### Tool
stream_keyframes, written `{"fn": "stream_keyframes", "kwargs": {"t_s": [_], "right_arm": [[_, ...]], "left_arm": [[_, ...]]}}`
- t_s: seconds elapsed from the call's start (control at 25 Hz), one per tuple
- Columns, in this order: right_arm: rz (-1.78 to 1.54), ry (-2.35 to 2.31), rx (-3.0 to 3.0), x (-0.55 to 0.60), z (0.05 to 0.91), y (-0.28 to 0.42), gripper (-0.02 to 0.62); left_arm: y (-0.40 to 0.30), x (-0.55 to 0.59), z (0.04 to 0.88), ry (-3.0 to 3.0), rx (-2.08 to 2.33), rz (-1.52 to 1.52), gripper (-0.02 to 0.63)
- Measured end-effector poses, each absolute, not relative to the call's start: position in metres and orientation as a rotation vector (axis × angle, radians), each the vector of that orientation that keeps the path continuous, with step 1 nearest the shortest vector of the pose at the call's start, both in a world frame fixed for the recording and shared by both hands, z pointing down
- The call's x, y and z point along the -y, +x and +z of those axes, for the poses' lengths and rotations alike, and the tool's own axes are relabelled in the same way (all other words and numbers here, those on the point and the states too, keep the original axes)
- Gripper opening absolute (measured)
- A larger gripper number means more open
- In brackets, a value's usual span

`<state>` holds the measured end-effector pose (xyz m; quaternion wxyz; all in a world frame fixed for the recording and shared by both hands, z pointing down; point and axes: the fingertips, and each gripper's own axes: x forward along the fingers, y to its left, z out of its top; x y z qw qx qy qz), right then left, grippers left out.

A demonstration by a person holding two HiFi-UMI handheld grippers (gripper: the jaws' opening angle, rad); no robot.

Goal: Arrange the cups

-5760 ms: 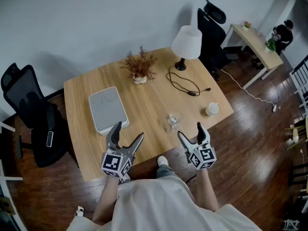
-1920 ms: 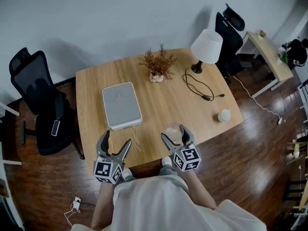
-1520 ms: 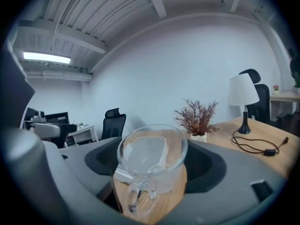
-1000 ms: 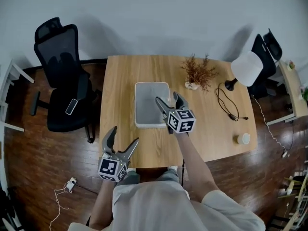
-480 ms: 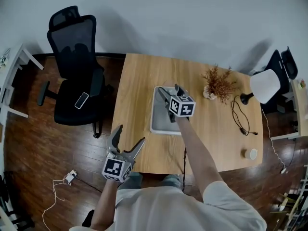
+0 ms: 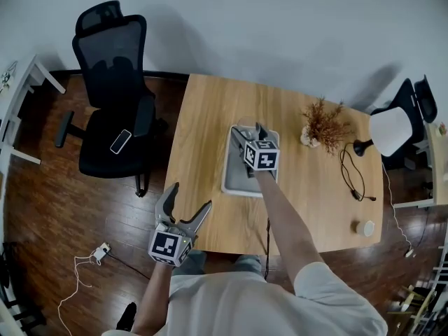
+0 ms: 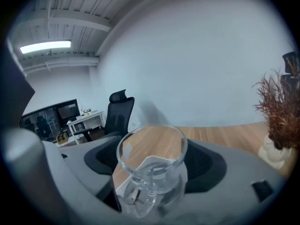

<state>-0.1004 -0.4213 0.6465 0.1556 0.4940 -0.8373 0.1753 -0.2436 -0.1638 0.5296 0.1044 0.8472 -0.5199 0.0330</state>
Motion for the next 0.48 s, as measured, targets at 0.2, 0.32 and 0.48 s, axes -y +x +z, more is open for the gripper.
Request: {"fn": "stream_keyframes", "kwargs": {"t_s": [0.2, 0.32, 0.48], "right_arm": [[0.452, 1.473, 2.384, 0.422, 0.643, -0.095, 0.535], [0.431, 1.463, 2.410, 0.416, 0.636, -0.092, 0.541], [0.374, 1.505, 2.473, 0.399, 0.609, -0.077, 0.540]], "left_arm": [[-0.238, 0.166, 0.524, 2.516, 1.525, 0.085, 0.394], [-0.236, 0.165, 0.522, 2.528, 1.523, 0.081, 0.394], [-0.230, 0.164, 0.518, 2.532, 1.523, 0.061, 0.394]]}}
